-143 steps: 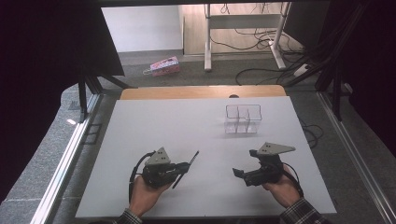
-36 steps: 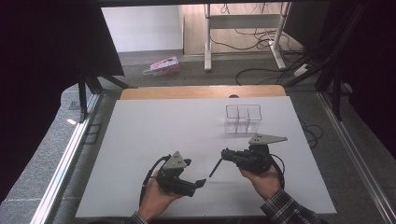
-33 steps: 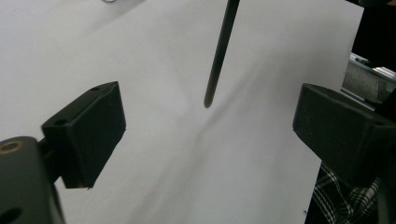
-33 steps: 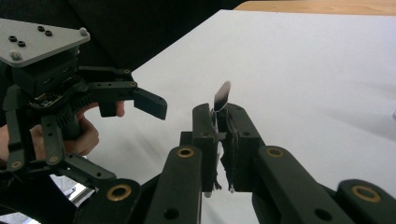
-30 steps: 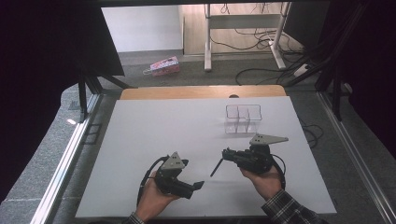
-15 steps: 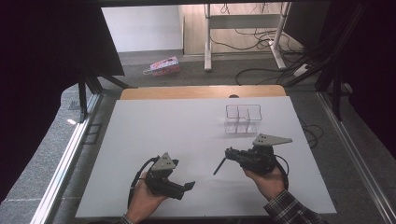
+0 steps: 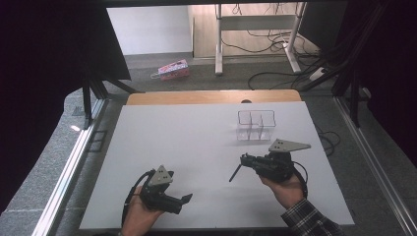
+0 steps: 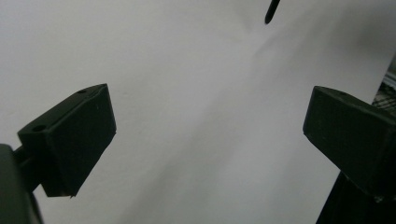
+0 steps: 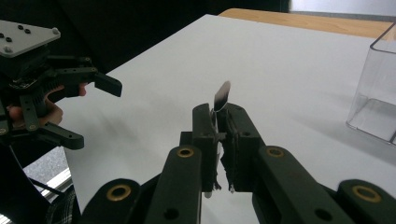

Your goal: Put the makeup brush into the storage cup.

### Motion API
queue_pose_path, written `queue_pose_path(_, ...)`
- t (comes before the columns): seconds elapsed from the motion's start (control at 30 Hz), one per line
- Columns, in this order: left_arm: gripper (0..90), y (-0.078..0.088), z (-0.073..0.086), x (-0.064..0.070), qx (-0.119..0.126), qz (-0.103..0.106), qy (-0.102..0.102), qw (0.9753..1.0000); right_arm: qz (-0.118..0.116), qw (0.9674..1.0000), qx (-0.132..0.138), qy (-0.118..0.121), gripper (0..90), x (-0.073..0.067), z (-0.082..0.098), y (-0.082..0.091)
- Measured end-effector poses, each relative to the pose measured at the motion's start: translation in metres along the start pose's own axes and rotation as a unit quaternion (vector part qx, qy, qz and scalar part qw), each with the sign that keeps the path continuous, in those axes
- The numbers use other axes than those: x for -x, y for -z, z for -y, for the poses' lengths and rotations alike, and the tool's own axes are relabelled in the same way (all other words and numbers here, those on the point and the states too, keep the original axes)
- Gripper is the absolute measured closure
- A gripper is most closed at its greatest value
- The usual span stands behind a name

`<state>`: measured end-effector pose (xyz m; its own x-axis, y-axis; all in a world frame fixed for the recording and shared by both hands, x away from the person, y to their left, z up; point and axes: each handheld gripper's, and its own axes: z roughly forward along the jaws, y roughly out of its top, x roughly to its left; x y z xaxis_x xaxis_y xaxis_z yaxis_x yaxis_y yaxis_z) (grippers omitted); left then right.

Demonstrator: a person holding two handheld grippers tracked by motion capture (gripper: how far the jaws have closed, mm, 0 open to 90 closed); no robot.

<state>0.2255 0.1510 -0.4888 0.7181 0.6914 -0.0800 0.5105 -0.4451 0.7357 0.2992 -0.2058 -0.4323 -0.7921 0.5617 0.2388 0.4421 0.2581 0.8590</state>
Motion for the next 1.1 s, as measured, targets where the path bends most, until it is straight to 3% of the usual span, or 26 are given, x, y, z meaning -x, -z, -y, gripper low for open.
queue_pose_path(0.3,2.4,0.001,0.008,0.001,-0.016,-0.022,-0.02,0.9994,0.005,0.9999,-0.012,0.001,82.7,0.005,-0.002,0.003)
queue_pose_path(0.5,2.9,0.005,0.011,-0.002,-0.007,-0.032,-0.016,0.9993,0.011,0.9999,-0.011,0.007,82.8,0.008,-0.005,0.006)
queue_pose_path(0.83,3.3,0.016,0.02,-0.011,0.006,-0.039,0.007,0.9992,0.027,0.9995,-0.008,0.012,82.8,0.016,-0.013,0.013)
queue_pose_path(1.1,3.9,0.023,0.025,-0.015,0.012,-0.048,0.017,0.9986,0.039,0.9992,-0.004,0.0,82.7,0.031,-0.014,0.018)
